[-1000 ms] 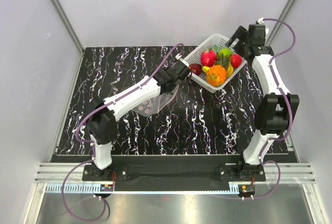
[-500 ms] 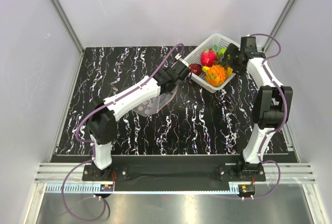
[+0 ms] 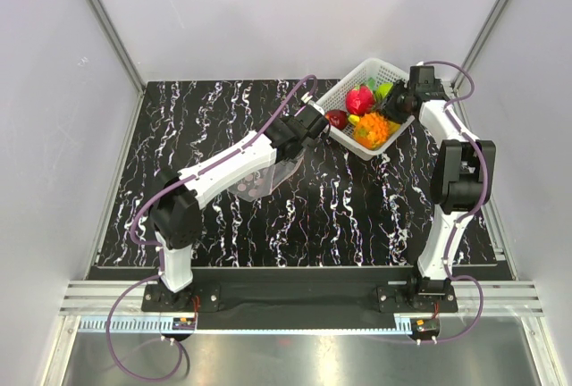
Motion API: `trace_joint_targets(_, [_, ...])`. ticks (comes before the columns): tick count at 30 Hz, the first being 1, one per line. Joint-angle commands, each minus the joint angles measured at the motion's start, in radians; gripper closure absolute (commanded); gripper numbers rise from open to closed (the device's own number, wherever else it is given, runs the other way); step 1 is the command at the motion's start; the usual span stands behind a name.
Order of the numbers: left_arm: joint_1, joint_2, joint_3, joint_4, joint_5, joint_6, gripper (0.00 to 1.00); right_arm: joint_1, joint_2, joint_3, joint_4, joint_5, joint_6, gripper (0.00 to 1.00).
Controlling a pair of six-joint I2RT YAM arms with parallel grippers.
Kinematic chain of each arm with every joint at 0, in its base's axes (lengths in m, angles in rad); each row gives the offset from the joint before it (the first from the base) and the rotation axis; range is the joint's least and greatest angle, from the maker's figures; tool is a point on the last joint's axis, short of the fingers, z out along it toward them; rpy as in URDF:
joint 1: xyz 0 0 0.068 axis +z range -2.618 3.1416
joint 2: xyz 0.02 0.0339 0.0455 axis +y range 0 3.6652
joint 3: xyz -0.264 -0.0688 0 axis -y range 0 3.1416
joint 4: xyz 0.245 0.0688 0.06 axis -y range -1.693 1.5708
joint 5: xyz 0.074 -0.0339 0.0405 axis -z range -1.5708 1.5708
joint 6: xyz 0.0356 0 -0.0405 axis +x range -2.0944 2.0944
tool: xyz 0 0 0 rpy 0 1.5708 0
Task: Place the food in the zip-top bag and seal the zipper
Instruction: Pick up the fake fruit from the bin.
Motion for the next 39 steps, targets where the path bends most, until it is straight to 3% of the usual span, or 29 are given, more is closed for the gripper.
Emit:
trace_joint_targets(1, [0.002, -0.011, 0.047, 0.002, -0.029, 0.009, 1.0, 0.008, 0.005, 0.02, 0.002, -0.016, 0.002, 0.57])
trace_joint_targets(3, [0.002, -0.011, 0.046, 0.0, -0.031, 0.01, 1.0, 0.008, -0.018, 0.007, 0.014, -0.013, 0.013, 0.69])
trace_joint_targets(6, [0.002, -0.011, 0.047, 0.002, -0.031, 0.012, 1.0, 0.008, -0.089, -0.029, 0.061, 0.009, 0.027, 0.77])
trace_joint_targets(12, [0.002, -0.002, 0.062, 0.0, -0.003, 0.017, 1.0, 0.007, -0.319, -0.192, 0.181, 0.052, 0.08, 0.83])
trace_joint_targets(16, [0.003, -0.002, 0.067, -0.007, -0.005, 0.01, 1.0, 0.011, -0.492, -0.343, 0.269, -0.012, 0.145, 0.88])
trace_joint_targets(23, [0.002, -0.008, 0.056, 0.002, 0.035, -0.003, 1.0, 0.079, -0.676, -0.555, 0.391, -0.056, 0.374, 0.98])
trace_joint_targets(30, [0.002, -0.002, 0.062, 0.016, 0.073, -0.014, 1.0, 0.233, -0.841, -0.719, 0.47, 0.105, 0.453, 0.98])
trace_joint_targets(35, [-0.003, 0.012, 0.065, 0.014, 0.073, -0.02, 1.0, 0.252, -0.956, -0.838, 0.522, 0.147, 0.54, 1.0])
trace_joint_targets(39, [-0.013, 0.012, 0.056, 0.026, 0.077, -0.02, 1.0, 0.263, -0.961, -0.817, 0.501, 0.119, 0.461, 1.0])
